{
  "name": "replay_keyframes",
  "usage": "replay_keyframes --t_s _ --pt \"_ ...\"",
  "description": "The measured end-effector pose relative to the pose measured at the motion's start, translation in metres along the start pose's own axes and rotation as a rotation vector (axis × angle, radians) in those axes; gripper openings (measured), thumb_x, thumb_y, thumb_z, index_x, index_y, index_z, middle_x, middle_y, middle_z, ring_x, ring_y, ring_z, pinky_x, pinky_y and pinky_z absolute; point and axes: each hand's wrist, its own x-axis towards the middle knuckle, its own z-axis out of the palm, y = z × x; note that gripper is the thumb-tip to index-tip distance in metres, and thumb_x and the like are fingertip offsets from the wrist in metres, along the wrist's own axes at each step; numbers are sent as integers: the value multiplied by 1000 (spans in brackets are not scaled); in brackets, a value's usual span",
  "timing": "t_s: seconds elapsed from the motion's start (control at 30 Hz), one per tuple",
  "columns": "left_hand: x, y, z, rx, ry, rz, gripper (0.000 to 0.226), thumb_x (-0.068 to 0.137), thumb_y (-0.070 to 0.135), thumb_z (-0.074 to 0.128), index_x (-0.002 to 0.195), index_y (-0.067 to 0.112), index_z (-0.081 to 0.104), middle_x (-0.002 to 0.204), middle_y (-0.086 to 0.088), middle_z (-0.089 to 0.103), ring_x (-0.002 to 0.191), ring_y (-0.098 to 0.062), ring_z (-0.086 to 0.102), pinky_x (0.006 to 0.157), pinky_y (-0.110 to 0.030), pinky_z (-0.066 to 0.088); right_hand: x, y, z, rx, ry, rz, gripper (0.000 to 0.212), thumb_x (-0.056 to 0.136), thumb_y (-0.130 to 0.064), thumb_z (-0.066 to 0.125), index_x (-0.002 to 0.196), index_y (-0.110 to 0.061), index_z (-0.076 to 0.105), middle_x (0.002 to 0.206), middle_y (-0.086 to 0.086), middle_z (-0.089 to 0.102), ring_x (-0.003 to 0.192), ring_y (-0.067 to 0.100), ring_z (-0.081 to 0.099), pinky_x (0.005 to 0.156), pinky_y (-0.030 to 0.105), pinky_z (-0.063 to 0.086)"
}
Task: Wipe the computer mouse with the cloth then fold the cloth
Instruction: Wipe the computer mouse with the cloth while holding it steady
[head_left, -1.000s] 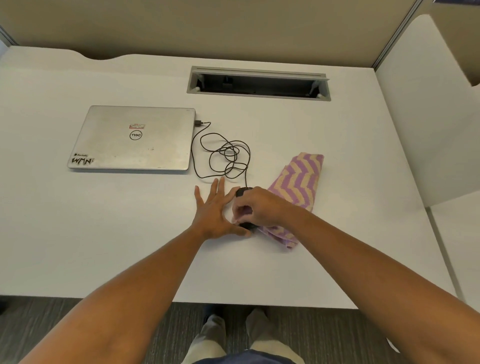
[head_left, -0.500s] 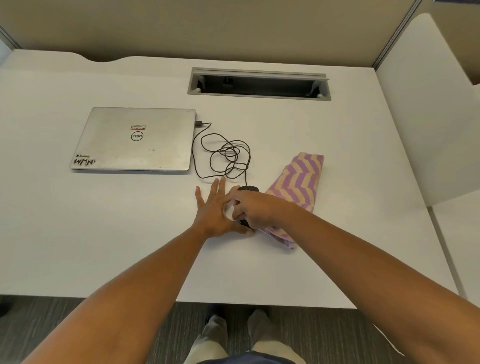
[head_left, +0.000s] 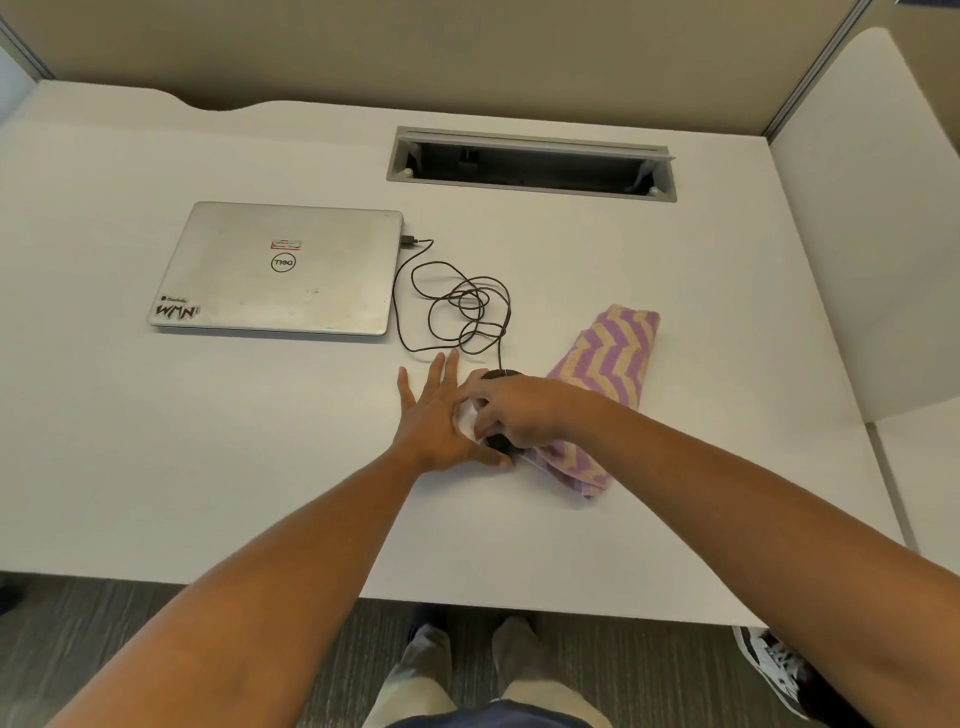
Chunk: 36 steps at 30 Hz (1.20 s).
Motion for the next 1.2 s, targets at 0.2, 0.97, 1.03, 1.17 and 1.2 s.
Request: replay_keyframes --t_s 0.2,0.97,1.03,1.17,1.2 --pt "0 0 0 16 -7 3 132 39 93 66 151 56 6 167 4 -10 145 -3 -30 110 -53 -31 6 9 -10 108 196 165 22 95 -17 54 109 -18 71 107 3 56 98 23 56 84 40 48" --pt "1 -1 -1 131 -40 -5 137 42 97 59 156 43 3 165 3 -19 145 -9 -33 108 -51 -34 -3 30 6 517 521 451 23 94 -9 57 109 -11 74 110 9 64 102 20 58 83 21 40" --pt "1 -1 -1 131 -38 -1 137 42 97 58 156 44 2 165 3 -19 145 -9 -33 108 -52 -33 -5 24 6 559 543 345 20 91 -9 61 104 -14 76 105 4 66 98 15 59 85 19 41" --pt "1 -1 -1 116 -31 8 134 43 96 60 155 47 5 166 4 -19 145 -9 -33 108 -52 -33 -16 12 14 623 577 147 12 85 -9 71 93 -13 79 94 0 73 88 7 63 83 14 46" --pt "1 -1 -1 120 -29 5 135 43 96 61 156 46 6 166 4 -19 145 -8 -33 109 -52 -32 -18 10 16 627 575 132 12 83 -8 72 92 -13 79 94 0 74 88 7 63 83 14 47"
